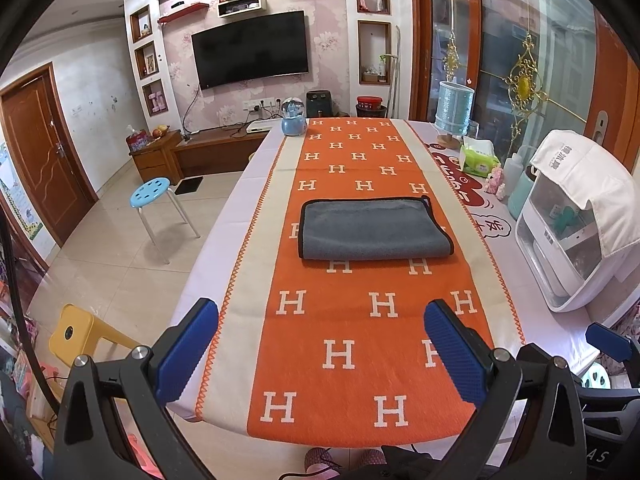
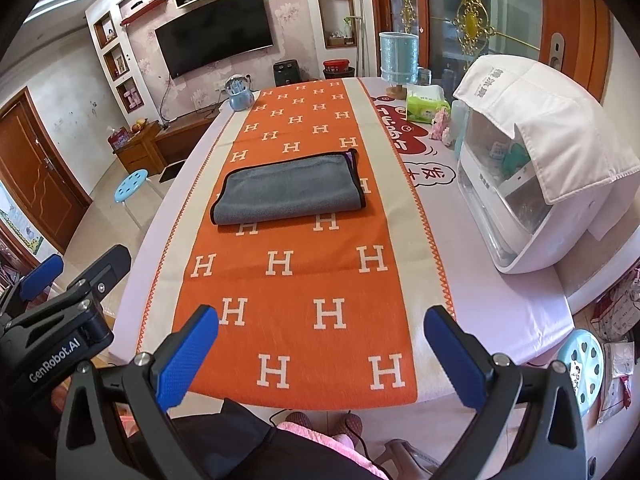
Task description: Fold towel
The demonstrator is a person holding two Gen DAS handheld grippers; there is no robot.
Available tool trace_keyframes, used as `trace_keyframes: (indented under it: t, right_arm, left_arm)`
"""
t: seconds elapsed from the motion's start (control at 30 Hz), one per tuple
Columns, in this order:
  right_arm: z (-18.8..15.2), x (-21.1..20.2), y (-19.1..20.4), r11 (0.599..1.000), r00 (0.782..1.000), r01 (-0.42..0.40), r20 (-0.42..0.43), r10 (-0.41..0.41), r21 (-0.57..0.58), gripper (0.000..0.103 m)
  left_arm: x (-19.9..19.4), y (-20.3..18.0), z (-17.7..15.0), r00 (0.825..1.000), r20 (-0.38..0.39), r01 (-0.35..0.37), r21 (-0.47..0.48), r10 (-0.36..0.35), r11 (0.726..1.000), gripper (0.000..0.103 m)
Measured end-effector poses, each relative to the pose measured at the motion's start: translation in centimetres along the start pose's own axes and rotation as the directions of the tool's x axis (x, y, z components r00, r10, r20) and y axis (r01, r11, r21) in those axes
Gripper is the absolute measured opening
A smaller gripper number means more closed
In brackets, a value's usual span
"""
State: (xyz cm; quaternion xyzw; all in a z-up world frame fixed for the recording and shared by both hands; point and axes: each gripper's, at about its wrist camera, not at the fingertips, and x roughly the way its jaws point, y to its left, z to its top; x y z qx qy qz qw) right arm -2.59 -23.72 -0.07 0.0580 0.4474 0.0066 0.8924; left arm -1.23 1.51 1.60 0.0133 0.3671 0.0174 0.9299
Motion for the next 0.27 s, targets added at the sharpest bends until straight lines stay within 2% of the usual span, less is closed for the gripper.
trace_keyframes:
  t: [0.27]
  right_arm:
    - [-0.3,0.05,-0.19,1.0,1.0,-0.001,-0.004,0.001,0.0,0.103]
  left_arm:
    - [0.01,0.02,0.06,1.0,-0.001,-0.002,0.002,0.002,1.0,0.102]
